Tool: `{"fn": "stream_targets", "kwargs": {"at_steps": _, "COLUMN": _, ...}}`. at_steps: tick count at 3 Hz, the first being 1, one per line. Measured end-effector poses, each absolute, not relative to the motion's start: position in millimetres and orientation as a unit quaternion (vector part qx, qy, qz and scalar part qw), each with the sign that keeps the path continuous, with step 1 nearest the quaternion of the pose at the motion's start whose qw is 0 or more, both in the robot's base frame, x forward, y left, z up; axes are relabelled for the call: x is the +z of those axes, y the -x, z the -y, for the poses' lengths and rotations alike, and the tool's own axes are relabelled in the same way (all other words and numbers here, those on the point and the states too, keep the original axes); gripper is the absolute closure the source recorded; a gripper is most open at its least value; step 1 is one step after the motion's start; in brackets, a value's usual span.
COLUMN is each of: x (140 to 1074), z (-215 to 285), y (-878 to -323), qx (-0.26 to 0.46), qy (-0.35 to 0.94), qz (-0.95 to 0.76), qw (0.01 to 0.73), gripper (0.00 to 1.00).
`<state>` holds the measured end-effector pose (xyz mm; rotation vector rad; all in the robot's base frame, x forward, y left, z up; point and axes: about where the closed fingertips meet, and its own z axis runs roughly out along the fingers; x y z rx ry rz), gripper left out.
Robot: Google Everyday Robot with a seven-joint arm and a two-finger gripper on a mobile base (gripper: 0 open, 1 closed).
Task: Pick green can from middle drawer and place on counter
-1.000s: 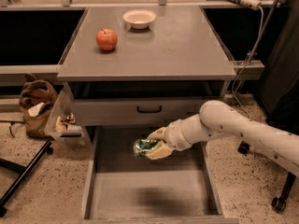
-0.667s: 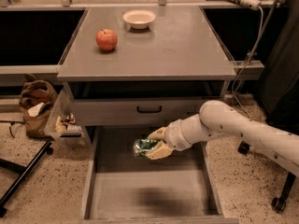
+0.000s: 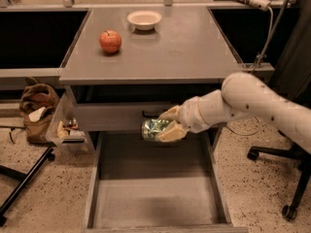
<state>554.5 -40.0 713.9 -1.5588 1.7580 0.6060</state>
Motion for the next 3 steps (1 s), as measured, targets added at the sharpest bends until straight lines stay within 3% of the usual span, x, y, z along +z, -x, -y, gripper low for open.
{"fn": "stream_targets", "kwargs": {"at_steps": 1, "x": 807, "z": 45, "y": -579, "qx": 0.203, "qy": 0.609, "qz": -0.673, "qw": 0.367, "gripper": 1.0}}
{"fn": "stream_targets", "kwargs": {"at_steps": 3, "x": 881, "z": 34, "y": -667, "qx": 0.153, "qy": 0.625, "qz": -0.682, "qw": 0.349, "gripper": 1.0}}
